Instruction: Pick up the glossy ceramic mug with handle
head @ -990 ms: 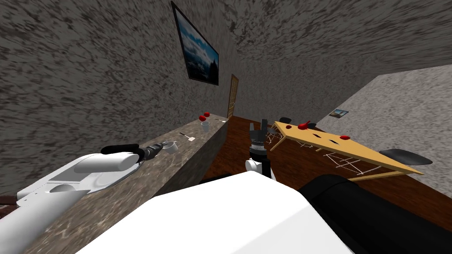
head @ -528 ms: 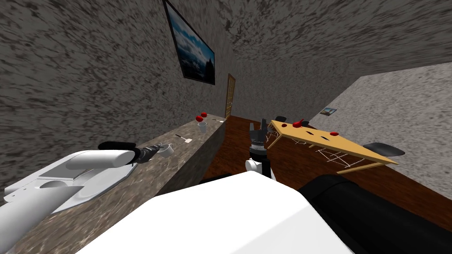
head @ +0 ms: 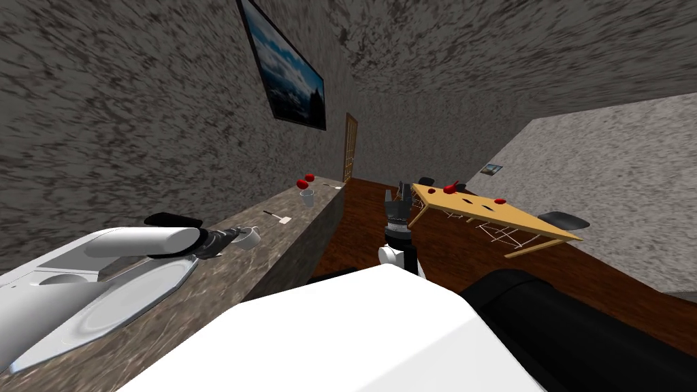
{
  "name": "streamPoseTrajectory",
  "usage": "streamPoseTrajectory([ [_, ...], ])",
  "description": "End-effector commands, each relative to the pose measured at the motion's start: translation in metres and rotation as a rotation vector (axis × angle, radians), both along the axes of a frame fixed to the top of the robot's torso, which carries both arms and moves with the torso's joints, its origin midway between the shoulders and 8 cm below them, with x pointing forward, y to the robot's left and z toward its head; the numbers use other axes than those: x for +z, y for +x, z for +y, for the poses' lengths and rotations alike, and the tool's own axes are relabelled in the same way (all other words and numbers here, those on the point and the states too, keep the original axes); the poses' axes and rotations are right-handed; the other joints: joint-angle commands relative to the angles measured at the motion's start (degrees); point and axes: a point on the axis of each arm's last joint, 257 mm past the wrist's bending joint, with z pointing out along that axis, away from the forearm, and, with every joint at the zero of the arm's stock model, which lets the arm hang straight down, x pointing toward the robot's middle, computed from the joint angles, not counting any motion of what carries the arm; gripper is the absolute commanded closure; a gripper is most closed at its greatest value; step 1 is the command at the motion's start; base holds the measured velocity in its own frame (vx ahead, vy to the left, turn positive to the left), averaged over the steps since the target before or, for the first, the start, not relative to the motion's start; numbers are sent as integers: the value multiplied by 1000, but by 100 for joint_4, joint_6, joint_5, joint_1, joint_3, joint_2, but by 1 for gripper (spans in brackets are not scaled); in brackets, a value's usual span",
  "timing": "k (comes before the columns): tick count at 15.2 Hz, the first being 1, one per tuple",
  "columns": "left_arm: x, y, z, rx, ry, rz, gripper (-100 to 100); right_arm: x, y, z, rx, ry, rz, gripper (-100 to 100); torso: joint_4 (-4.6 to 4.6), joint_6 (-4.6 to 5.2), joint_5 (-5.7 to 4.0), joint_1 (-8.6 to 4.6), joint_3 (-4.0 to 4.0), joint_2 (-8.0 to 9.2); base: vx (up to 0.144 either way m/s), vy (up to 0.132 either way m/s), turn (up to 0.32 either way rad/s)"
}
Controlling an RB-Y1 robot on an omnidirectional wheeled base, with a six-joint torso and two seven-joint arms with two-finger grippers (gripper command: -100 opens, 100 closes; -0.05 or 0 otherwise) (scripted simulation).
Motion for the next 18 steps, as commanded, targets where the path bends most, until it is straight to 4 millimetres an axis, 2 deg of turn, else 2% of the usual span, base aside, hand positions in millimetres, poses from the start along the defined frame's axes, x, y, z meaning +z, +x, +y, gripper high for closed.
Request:
streamPoseTrajectory([
  [1,-1,-7,3,7,-1,33,-100,0,0,0,0,0,0,0,0,0,0,0,0,0,16,2,-35],
  [11,5,-50,19,51,-28,232,-100,0,0,0,0,0,0,0,1,0,0,1,2,3,19,4,-88],
  [14,6,-56,21,57,-34,260,-100,0,0,0,0,0,0,0,1,-1,1,2,2,4,14,9,-62],
  [15,5,-53,20,54,-31,244,-100,0,0,0,0,0,0,0,1,-1,1,2,2,4,8,5,-21],
  [16,-9,-55,22,63,-33,248,-100,0,0,0,0,0,0,0,1,-2,1,1,3,6,1,15,-58],
  [18,-19,-56,22,69,-33,247,-100,0,0,0,0,0,0,0,1,-1,3,7,5,9,-5,27,-73],
])
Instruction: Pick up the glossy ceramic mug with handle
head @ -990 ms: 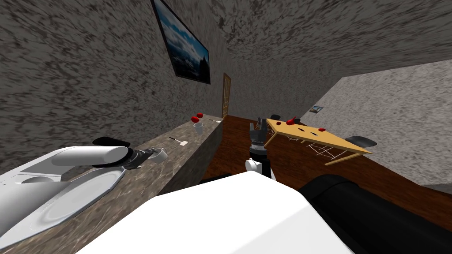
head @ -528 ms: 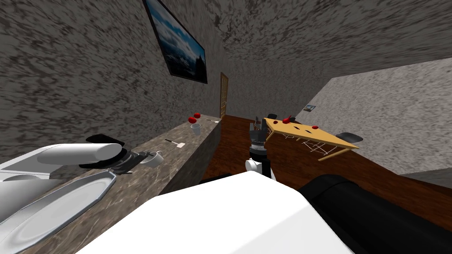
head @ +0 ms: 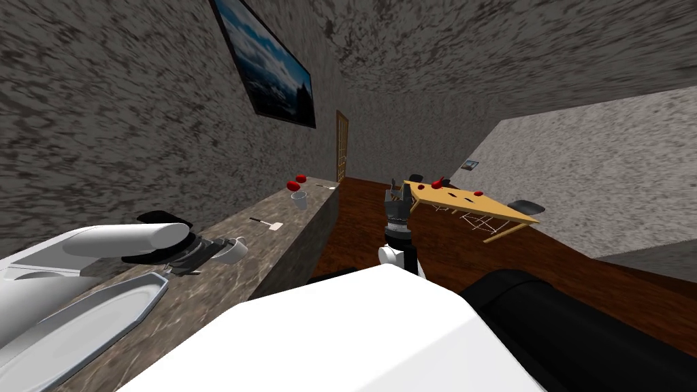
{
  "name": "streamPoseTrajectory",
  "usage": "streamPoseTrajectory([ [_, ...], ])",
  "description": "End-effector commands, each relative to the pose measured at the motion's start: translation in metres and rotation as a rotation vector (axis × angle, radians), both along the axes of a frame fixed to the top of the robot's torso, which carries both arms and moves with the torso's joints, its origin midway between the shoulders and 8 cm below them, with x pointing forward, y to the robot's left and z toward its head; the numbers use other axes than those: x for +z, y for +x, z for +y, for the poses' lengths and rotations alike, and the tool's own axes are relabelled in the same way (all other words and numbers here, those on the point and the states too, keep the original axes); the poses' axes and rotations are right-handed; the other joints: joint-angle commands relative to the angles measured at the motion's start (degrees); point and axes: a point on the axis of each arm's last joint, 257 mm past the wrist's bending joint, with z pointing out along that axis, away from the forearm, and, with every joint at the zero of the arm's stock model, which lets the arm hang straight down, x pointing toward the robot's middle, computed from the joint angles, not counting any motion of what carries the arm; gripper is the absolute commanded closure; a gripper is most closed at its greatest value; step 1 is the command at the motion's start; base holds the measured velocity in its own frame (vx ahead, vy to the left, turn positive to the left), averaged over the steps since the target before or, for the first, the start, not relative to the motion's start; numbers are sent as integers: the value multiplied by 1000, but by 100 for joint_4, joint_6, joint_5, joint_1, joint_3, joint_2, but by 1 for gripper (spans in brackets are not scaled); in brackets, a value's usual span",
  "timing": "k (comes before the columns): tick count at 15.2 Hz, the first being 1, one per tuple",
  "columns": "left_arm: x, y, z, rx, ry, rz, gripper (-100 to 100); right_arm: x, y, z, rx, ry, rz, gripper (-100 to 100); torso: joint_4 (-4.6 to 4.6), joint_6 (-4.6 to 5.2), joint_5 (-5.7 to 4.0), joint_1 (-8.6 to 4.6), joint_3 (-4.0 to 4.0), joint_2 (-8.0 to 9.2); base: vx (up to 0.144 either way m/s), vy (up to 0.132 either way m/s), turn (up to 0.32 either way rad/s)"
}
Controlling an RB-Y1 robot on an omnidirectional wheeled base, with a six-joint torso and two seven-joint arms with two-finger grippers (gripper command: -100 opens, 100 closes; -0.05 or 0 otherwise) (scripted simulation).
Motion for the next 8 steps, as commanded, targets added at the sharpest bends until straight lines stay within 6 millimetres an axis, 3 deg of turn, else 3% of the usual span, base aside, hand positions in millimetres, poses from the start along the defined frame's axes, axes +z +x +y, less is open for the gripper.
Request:
streamPoseTrajectory([
  [1,0,0,0,0,0,0,-100,0,0,0,0,0,0,0,0,0,0,0,0,0,-8,19,-27],
  [2,-1,1,1,0,0,-2,100,0,0,0,0,0,0,0,1,-2,-1,-1,1,1,-2,7,-2],
  [6,-3,-3,-1,8,-8,9,100,0,0,0,0,0,0,0,4,4,14,8,4,4,-1,1,5],
  [7,12,1,-1,-9,1,-2,100,0,0,0,0,0,0,0,4,4,16,16,4,5,1,-19,59],
  [8,2,-1,-2,1,-5,4,100,0,0,0,0,0,0,0,5,1,13,15,5,5,3,-16,36],
])
